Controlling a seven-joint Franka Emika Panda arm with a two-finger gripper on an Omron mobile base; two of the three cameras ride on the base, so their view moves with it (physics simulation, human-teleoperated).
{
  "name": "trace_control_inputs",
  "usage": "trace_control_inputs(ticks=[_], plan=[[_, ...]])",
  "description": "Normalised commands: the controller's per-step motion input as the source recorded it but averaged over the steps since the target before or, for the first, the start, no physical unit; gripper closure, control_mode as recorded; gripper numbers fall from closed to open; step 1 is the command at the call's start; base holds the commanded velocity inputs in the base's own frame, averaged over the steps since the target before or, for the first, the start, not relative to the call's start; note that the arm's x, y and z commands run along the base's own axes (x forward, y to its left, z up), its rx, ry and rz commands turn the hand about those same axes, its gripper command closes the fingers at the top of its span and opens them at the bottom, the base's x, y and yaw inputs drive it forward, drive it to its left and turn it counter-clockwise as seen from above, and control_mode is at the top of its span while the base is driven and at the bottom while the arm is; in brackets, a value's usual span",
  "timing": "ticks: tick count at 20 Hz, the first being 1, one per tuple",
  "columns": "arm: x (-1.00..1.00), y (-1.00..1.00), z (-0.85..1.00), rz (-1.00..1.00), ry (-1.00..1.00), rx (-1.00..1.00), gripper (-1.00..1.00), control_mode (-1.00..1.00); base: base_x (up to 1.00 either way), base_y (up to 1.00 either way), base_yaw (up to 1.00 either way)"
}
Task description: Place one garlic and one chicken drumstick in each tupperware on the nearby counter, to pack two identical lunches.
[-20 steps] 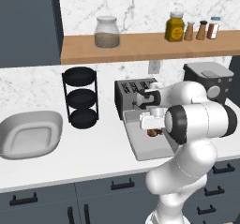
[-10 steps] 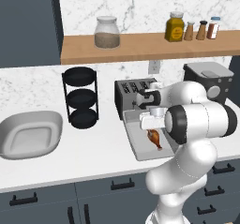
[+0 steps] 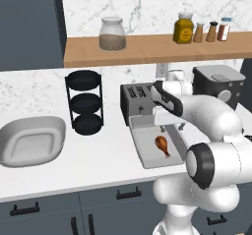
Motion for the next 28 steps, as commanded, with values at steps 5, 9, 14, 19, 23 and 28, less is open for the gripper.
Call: trace_control_inputs(ticks=[5, 9, 14, 19, 23, 28], plan=[[-0.92, 0.0, 1.0, 0.0, -0.41, 0.0, -1.0, -1.0, 0.0, 0.0, 0.0], [-0.79, 0.0, 1.0, 0.0, -0.34, 0.0, -1.0, -1.0, 0.0, 0.0, 0.0], [-0.8, 0.0, 1.0, 0.0, -0.36, 0.0, -1.0, -1.0, 0.0, 0.0, 0.0], [-0.82, 0.0, 0.7, 0.0, -0.31, 0.0, -1.0, -1.0, 0.0, 0.0, 0.0], [-0.58, 0.0, 0.18, 0.0, -0.17, 0.0, -1.0, -1.0, 0.0, 0.0, 0.0], [-0.08, 0.0, 0.0, 0.0, -0.01, 0.0, -1.0, -1.0, 0.0, 0.0, 0.0]])
